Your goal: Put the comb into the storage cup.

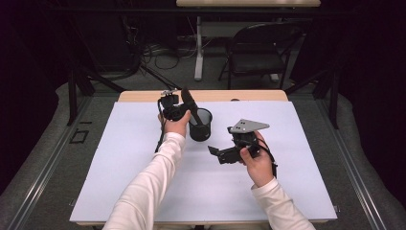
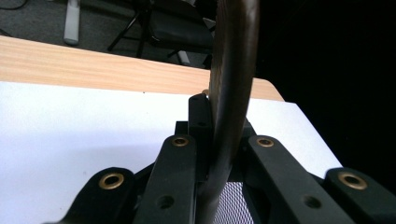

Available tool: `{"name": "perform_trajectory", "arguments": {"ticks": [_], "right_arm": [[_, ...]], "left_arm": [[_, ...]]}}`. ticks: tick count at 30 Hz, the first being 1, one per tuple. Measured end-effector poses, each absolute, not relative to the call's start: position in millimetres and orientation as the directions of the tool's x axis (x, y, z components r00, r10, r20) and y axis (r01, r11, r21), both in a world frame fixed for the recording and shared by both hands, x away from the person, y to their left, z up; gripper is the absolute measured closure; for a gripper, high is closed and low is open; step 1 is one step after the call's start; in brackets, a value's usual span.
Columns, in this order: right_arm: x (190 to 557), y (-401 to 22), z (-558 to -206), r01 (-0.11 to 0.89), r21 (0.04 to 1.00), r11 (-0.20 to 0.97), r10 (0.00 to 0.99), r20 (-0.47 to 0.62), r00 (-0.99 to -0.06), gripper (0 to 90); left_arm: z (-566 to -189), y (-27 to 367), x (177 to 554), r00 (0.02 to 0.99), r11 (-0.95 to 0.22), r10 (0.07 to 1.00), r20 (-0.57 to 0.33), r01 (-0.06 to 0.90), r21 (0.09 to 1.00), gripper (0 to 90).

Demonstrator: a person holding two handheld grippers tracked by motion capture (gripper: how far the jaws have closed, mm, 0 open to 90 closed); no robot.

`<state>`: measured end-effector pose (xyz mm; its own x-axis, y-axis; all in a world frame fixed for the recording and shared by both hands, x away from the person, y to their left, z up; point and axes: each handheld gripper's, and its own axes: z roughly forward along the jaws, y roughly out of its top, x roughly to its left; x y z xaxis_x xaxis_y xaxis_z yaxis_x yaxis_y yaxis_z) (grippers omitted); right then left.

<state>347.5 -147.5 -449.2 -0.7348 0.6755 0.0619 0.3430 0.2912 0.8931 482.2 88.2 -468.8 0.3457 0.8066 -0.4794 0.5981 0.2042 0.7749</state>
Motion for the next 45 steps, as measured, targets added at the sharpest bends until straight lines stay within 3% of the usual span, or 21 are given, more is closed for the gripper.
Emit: {"name": "perform_trajectory", "arguments": {"ticks": [45], "right_arm": [[348.1, -145.7, -451.0, 0.344, 0.888, 0.305, 0.674, 0.054, -0.737, 2.9]], "left_arm": [[-476.8, 104.7, 483.8, 0.299, 0.248, 0.801, -0.519, 0.622, 0.742, 84.4]]}}
